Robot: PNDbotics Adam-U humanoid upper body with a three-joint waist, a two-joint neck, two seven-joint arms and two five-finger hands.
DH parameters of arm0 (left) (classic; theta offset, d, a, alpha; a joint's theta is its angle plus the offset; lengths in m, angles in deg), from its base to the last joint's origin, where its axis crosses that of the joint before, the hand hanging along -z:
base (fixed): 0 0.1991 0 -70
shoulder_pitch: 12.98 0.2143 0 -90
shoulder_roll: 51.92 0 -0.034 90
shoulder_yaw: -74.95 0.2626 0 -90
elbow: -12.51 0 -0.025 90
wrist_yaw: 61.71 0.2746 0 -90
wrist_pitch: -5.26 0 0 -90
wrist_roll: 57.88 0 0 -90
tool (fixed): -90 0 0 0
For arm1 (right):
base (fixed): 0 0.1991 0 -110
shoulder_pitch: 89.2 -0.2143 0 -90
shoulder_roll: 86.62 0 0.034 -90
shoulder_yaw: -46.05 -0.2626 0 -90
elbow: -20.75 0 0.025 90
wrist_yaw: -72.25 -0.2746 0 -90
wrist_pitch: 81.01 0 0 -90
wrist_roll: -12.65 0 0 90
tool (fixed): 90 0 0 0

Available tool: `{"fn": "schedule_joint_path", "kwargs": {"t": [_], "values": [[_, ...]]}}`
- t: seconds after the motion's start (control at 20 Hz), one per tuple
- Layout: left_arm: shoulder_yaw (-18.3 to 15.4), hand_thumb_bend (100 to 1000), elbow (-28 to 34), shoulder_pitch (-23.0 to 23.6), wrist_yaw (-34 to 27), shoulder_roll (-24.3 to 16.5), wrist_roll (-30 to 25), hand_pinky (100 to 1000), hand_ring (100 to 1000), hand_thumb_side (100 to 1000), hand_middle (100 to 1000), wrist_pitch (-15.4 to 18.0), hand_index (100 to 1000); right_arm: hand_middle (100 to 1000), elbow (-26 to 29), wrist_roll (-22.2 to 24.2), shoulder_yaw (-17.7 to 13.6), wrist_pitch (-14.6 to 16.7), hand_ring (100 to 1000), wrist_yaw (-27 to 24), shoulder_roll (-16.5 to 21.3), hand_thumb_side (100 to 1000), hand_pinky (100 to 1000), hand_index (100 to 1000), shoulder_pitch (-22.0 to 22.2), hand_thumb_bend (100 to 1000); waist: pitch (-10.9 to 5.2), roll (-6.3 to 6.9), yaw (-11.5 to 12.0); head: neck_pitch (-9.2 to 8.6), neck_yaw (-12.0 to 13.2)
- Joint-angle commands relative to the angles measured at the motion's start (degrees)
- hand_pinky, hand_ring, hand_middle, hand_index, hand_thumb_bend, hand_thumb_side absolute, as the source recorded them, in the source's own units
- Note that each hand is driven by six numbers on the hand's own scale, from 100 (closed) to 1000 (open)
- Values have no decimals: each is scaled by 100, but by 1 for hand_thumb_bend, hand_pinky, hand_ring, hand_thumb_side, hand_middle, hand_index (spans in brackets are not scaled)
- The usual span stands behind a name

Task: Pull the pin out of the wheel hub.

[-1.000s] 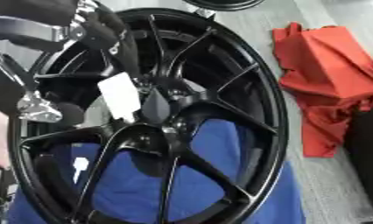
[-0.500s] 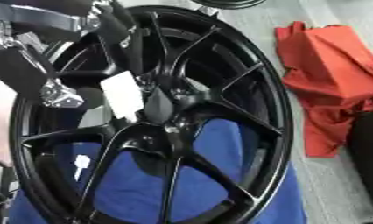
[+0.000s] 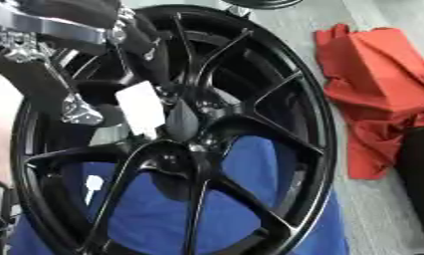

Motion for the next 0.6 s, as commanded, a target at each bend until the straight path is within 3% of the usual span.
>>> {"fn": "schedule_joint_path", "kwargs": {"t": [0.05, 0.6], "values": [[35, 371, -112, -87, 81, -47, 1, 866, 802, 100, 800, 50, 827, 657, 31, -29, -100, 1, 432, -54, 126, 279, 619, 696, -80, 100, -96, -19, -26, -93, 31], [58, 345, -327, -110, 95, 5, 1, 868, 797, 100, 772, 76, 815, 659, -18, -92, -135, -7, 431, -120, 71, 283, 615, 696, -77, 100, -65, -16, -25, -149, 12]]}}
